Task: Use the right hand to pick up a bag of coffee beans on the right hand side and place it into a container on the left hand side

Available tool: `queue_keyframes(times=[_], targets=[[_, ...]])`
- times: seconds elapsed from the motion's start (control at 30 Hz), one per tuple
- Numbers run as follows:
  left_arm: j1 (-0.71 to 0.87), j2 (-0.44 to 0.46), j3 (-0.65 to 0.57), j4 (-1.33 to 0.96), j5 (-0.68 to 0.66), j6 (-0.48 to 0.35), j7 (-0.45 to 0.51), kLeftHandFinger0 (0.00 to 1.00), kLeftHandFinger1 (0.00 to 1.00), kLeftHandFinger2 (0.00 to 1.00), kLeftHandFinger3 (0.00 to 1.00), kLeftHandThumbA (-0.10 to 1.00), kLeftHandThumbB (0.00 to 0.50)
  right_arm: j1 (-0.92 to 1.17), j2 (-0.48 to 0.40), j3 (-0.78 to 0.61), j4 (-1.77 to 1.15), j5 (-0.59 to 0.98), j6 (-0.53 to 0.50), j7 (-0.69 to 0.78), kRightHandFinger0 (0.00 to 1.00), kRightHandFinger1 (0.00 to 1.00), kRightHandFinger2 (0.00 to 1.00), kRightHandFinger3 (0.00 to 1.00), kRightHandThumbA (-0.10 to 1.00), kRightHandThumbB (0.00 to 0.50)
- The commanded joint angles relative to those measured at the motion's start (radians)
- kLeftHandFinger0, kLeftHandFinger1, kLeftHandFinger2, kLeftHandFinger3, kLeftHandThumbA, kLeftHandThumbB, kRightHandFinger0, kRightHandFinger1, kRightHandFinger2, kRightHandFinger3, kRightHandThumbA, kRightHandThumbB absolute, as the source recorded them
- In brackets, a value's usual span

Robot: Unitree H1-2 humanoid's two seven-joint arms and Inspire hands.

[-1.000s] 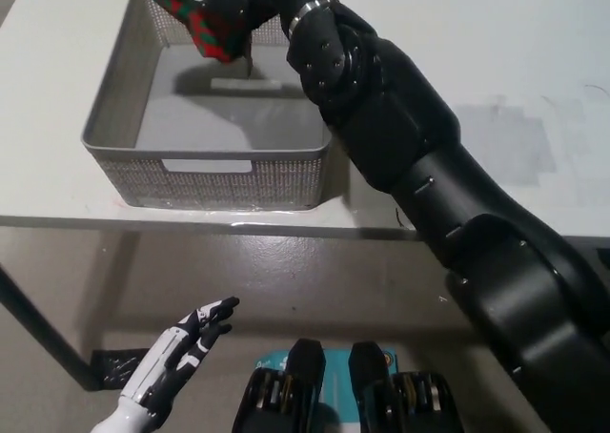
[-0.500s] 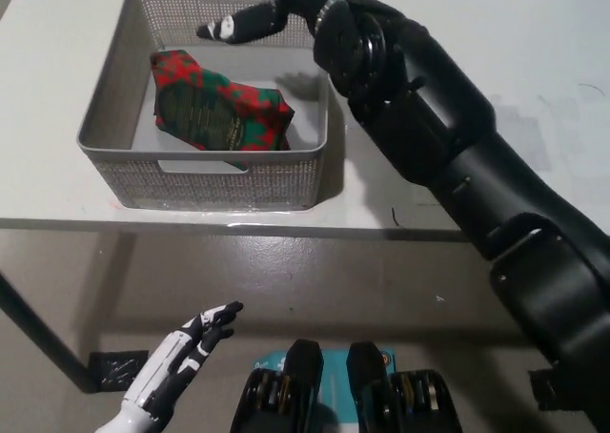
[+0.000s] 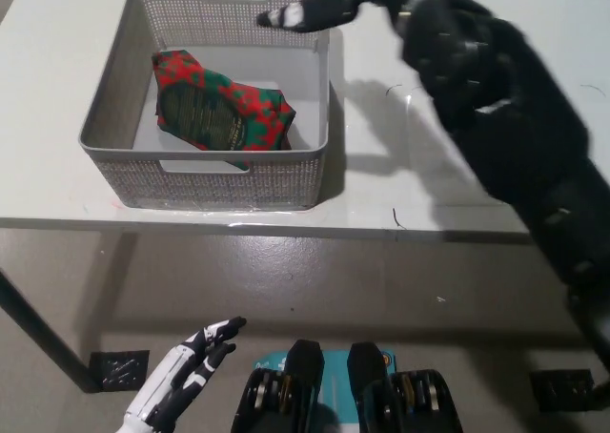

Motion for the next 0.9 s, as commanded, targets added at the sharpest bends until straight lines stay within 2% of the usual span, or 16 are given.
queue_keyframes(times=[0.0,0.1,0.13,0.17,0.23,0.27,0.43,0.5,0.57,0.6,0.83,0.87], targets=[[-0.013,0.013,0.008,-0.038,-0.013,-0.013,-0.005,1.0,1.0,1.0,1.0,0.83,0.5,-0.03,-0.191,-0.184,-0.349,0.118,0.097,0.111,1.0,1.0,1.0,1.0,1.0,0.357],[-0.014,0.017,0.014,-0.044,-0.026,-0.007,-0.008,1.0,1.0,1.0,1.0,0.82,0.5,0.04,-0.223,-0.279,-0.473,0.183,0.105,0.095,1.0,1.0,1.0,1.0,1.0,0.357],[-0.024,0.017,0.019,-0.041,-0.026,0.0,-0.005,1.0,1.0,1.0,1.0,0.83,0.5,0.116,-0.223,-0.372,-0.547,0.274,0.047,0.054,1.0,1.0,1.0,1.0,0.9,0.332],[-0.023,0.019,0.019,-0.042,-0.028,0.0,-0.007,1.0,1.0,1.0,1.0,0.83,0.5,0.141,-0.225,-0.392,-0.575,0.288,0.04,0.046,1.0,1.0,1.0,1.0,0.9,0.332],[-0.022,0.025,0.024,-0.043,-0.032,0.002,-0.01,1.0,1.0,1.0,1.0,0.83,0.5,0.258,-0.218,-0.47,-0.684,0.351,0.017,0.023,1.0,1.0,1.0,1.0,0.93,0.326],[-0.025,0.03,0.027,-0.045,-0.033,0.007,-0.011,1.0,1.0,1.0,1.0,0.84,0.5,0.323,-0.214,-0.498,-0.739,0.37,-0.002,0.006,1.0,1.0,1.0,1.0,0.95,0.308],[-0.054,0.03,0.039,-0.029,-0.038,0.002,-0.01,1.0,1.0,1.0,1.0,0.83,0.5,0.549,-0.164,-0.595,-0.894,0.429,-0.08,-0.056,1.0,1.0,1.0,1.0,1.0,0.306],[-0.061,0.028,0.044,-0.02,-0.039,-0.005,-0.006,1.0,1.0,1.0,1.0,0.84,0.5,0.655,-0.121,-0.625,-0.945,0.472,-0.082,-0.071,1.0,1.0,1.0,1.0,1.0,0.322],[-0.062,0.028,0.047,-0.017,-0.038,-0.011,-0.008,1.0,1.0,1.0,1.0,0.84,0.5,0.713,-0.096,-0.627,-0.951,0.495,-0.108,-0.072,1.0,1.0,1.0,1.0,1.0,0.33],[-0.069,0.029,0.051,-0.013,-0.039,-0.009,-0.008,1.0,1.0,1.0,1.0,0.84,0.5,0.796,-0.058,-0.613,-0.935,0.506,-0.157,-0.073,1.0,1.0,1.0,1.0,1.0,0.314],[-0.098,0.014,0.053,0.002,-0.042,-0.007,-0.004,1.0,1.0,1.0,1.0,0.85,0.5,1.086,0.039,-0.562,-0.765,0.537,-0.375,-0.043,1.0,1.0,1.0,1.0,0.96,0.296],[-0.098,0.018,0.056,0.002,-0.043,-0.006,-0.003,1.0,1.0,1.0,1.0,0.85,0.5,1.13,0.063,-0.548,-0.717,0.55,-0.412,-0.034,1.0,1.0,1.0,1.0,0.96,0.269]])
